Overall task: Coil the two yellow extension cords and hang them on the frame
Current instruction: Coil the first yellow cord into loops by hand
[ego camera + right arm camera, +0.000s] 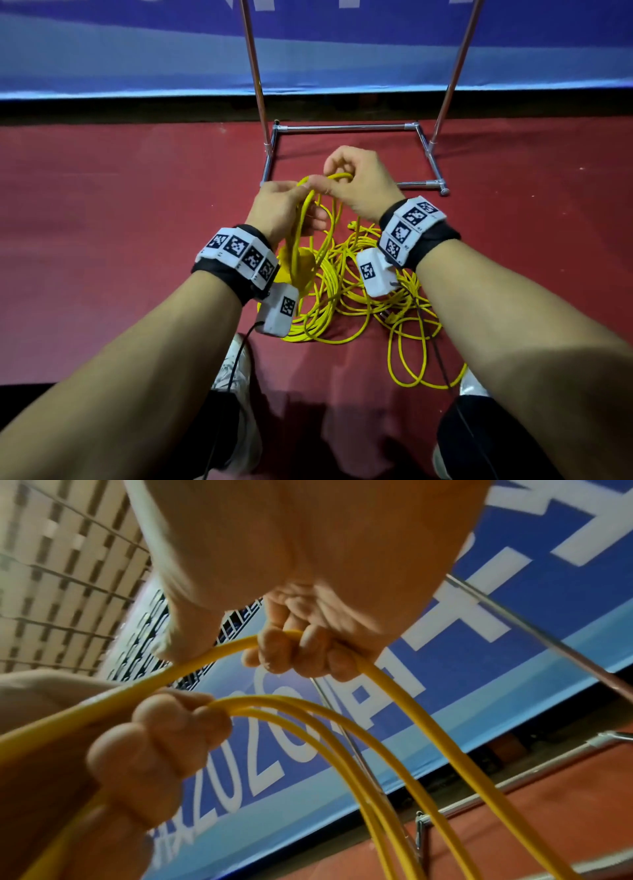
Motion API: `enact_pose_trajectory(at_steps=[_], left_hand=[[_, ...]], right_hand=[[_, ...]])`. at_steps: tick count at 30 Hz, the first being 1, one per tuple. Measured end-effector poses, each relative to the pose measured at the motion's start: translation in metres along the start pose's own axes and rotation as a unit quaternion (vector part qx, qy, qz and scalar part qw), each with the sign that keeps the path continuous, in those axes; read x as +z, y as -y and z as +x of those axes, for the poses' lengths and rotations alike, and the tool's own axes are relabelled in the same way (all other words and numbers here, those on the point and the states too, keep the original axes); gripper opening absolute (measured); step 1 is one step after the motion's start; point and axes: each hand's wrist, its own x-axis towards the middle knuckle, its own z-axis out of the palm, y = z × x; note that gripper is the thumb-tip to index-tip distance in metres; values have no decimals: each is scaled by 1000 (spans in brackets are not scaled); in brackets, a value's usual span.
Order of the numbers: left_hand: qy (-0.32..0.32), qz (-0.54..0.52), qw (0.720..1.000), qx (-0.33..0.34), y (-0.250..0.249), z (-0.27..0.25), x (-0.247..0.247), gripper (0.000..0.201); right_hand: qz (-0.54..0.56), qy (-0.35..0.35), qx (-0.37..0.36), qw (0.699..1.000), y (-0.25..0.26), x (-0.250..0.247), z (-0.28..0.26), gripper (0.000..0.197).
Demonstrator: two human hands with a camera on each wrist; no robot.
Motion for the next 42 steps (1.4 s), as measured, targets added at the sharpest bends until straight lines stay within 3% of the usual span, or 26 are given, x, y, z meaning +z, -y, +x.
enact_pose_trajectory(at_steps=[8, 12, 16, 20, 25, 29, 32, 35, 39, 42], left_hand=[[-49, -18, 998, 22, 7, 10, 2, 27], [-61, -72, 995, 46, -2, 18, 3, 37], [-53, -28, 997, 49, 0, 26, 9, 36], [-51, 53, 997, -7, 7, 37, 9, 30], [-41, 56, 997, -40, 21, 47, 7, 27], [-31, 42, 998, -29, 46, 47, 4, 34], [-48, 1, 999, -18, 50, 50, 0, 37], [-64, -31, 997, 14, 33, 56, 3, 38], [-73, -68, 994, 53, 15, 60, 4, 39], [-66, -67, 995, 41, 19, 59, 2, 39]], right_hand=[[6, 4, 21, 1000, -13, 5, -4, 57], [6, 24, 93, 995, -58, 3, -19, 64], [73, -49, 180, 980, -68, 6, -20, 56], [114, -79, 146, 979, -65, 0, -3, 48], [60, -21, 100, 993, -78, -3, 1, 44], [9, 17, 81, 997, -75, 15, 0, 44], [30, -5, 85, 996, -74, 19, 0, 31], [36, -10, 76, 996, -76, 16, 0, 44], [35, 32, 161, 986, -96, 15, -8, 53], [65, -8, 229, 971, -111, 17, -17, 52]])
